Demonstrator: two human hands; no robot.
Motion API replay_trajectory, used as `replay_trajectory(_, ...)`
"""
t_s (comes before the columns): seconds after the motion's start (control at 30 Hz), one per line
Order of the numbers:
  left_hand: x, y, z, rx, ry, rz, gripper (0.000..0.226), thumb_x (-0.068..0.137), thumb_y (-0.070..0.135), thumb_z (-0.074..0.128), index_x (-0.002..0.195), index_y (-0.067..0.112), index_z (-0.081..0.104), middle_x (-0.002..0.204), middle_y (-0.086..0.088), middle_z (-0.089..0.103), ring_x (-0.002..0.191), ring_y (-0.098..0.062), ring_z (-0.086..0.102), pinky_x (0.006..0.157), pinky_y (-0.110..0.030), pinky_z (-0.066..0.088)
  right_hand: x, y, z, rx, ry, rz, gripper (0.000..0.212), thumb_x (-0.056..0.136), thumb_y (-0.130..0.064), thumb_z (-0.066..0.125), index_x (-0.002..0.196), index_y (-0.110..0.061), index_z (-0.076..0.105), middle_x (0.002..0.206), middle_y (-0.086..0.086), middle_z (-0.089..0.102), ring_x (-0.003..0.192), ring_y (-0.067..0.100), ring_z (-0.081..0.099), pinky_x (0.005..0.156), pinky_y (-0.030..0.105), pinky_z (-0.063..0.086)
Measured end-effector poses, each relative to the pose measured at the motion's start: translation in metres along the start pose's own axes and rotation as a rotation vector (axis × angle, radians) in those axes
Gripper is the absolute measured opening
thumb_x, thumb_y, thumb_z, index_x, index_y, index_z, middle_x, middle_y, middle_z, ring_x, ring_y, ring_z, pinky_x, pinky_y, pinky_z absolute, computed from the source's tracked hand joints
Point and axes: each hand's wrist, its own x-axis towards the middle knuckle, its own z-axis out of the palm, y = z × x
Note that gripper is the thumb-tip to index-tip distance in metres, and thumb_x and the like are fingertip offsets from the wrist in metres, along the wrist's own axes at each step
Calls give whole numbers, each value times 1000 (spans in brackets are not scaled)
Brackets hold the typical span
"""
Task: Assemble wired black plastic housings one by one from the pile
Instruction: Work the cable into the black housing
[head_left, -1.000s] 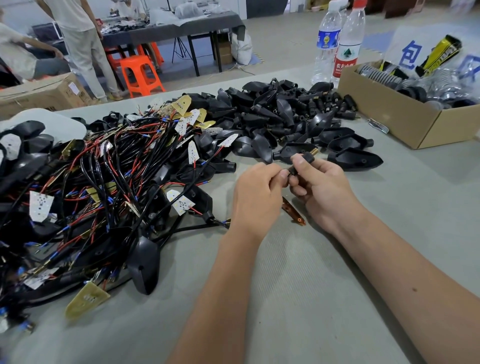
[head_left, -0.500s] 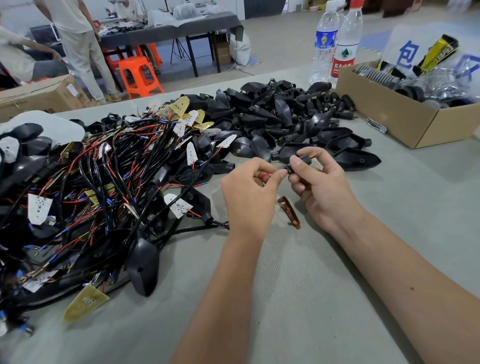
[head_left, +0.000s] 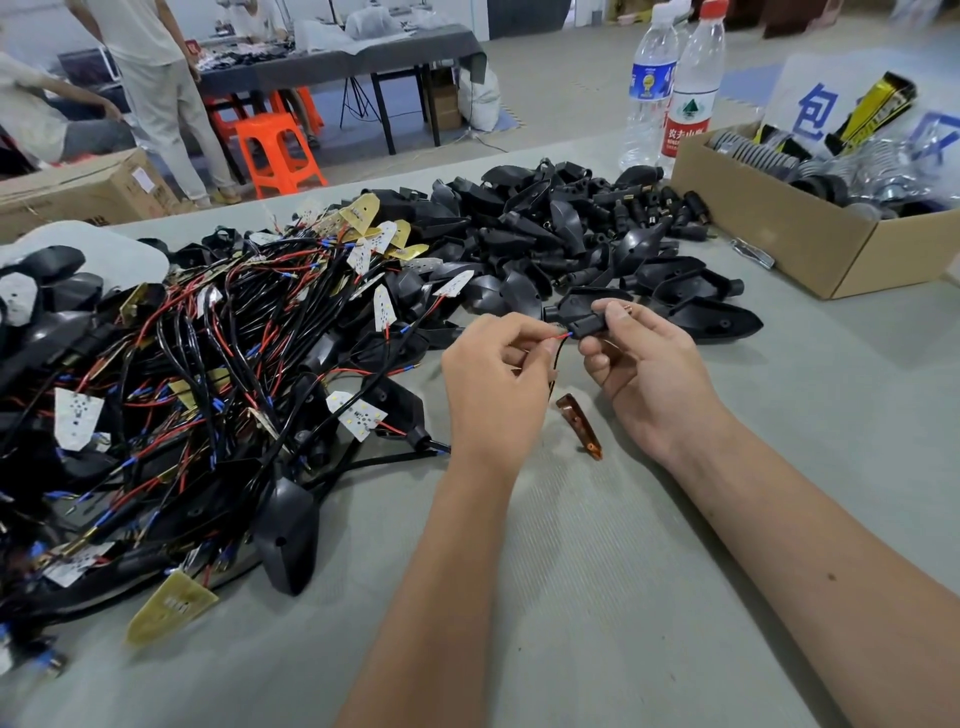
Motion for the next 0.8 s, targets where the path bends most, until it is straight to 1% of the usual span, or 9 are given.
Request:
replay_trajectory(0.13, -1, 1, 2, 7, -9, -35, 17, 84, 5, 80, 81, 21, 77, 68, 13, 68, 63, -1, 64, 60, -11, 47, -1, 2, -1, -40, -42, -10, 11, 102, -11, 59, 106, -5, 67, 77, 4, 66, 64, 12, 63, 58, 20, 52)
replay_trajectory(0.27, -1, 1, 1, -36, 7, -80, 18, 82, 9, 84, 78, 24, 74, 71, 14, 70, 67, -1, 64, 64, -12, 48, 0, 2, -1, -159, -52, -62, 10, 102, -13, 61, 104, -5, 66, 74, 4, 66, 64, 14, 60, 55, 22, 48)
replay_trajectory(0.33, 0, 0, 0, -83, 9, -115, 11, 83, 11, 83, 81, 20, 77, 74, 9, 73, 70, -4, 66, 70, -22, 56, 0, 2, -1, -200, -29, -104, 9, 102, -13, 61, 101, -5, 66, 74, 5, 67, 63, 15, 58, 55, 22, 47)
replay_trajectory(0.43, 0, -1, 1, -147, -25, -189, 7, 86, 9, 81, 86, 17, 79, 76, 3, 75, 70, -11, 69, 77, -49, 63, 2, 0, -2, -146, 17, -123, 10, 102, -13, 62, 103, -4, 63, 76, 6, 65, 63, 13, 57, 56, 21, 47)
replay_trajectory(0.5, 0, -2, 3, -128, -39, -196, 9, 87, 7, 79, 86, 16, 79, 75, 5, 75, 68, -10, 68, 77, -50, 62, 3, 0, -3, -112, 34, -117, 11, 101, -13, 63, 105, -3, 62, 77, 6, 63, 62, 12, 58, 56, 20, 48)
replay_trajectory(0.6, 0, -4, 4, -70, -18, -174, 17, 87, 9, 78, 81, 24, 77, 71, 9, 72, 68, -6, 67, 73, -40, 63, 3, 1, -3, -111, 23, -116, 9, 100, -14, 64, 97, -6, 61, 75, 5, 64, 62, 12, 58, 55, 21, 48)
replay_trajectory(0.7, 0, -6, 5, 57, -22, -78, 19, 86, 7, 77, 77, 24, 75, 65, 14, 66, 64, 0, 62, 64, -13, 51, 2, 1, -3, -149, 28, -131, 9, 100, -15, 66, 95, -8, 62, 71, 2, 63, 61, 13, 58, 54, 22, 47)
replay_trajectory(0.77, -1, -6, 6, 146, -51, -2, 20, 86, 3, 75, 78, 21, 73, 65, 15, 64, 63, 0, 59, 64, -13, 49, 2, 1, -3, -184, 23, -152, 8, 100, -14, 66, 94, -10, 64, 70, 0, 64, 61, 13, 59, 54, 22, 48)
replay_trajectory(0.8, -1, -7, 5, 188, -70, 29, 19, 87, 2, 73, 78, 20, 73, 66, 14, 64, 62, -2, 58, 65, -19, 52, 1, 1, -3, -196, 17, -160, 7, 99, -14, 66, 94, -10, 64, 70, 0, 65, 61, 13, 59, 54, 22, 48)
